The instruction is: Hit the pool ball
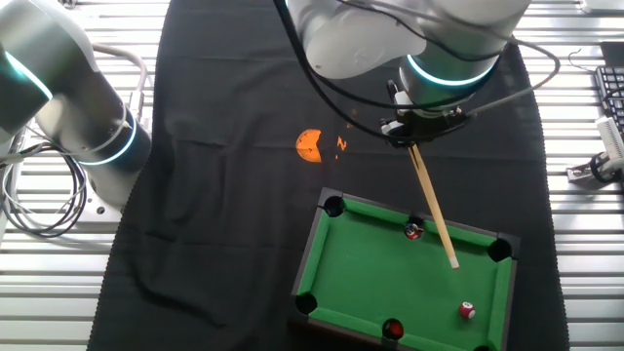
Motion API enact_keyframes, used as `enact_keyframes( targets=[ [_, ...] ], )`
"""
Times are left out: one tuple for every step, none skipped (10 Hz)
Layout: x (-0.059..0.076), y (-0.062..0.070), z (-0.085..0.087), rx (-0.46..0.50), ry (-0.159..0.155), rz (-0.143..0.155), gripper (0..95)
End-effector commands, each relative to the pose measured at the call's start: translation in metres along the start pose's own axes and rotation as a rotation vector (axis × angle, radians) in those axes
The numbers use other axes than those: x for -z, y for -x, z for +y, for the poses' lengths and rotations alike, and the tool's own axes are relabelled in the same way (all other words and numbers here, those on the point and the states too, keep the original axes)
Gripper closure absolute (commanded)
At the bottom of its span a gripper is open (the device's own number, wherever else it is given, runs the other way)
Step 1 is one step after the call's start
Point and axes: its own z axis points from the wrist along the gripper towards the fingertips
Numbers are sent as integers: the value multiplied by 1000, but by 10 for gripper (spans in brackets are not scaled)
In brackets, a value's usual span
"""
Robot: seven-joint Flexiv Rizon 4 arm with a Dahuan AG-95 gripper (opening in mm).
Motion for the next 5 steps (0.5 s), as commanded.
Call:
enact_keyframes(
  targets=[
    [1, 0, 0, 2, 2, -4, 950],
    [1, -1, 0, 3, 2, -5, 950],
    [3, -4, 0, 9, 2, -4, 950],
    [4, -7, 0, 14, 3, -5, 950],
    [4, -9, 1, 16, 3, -7, 950]
  ],
)
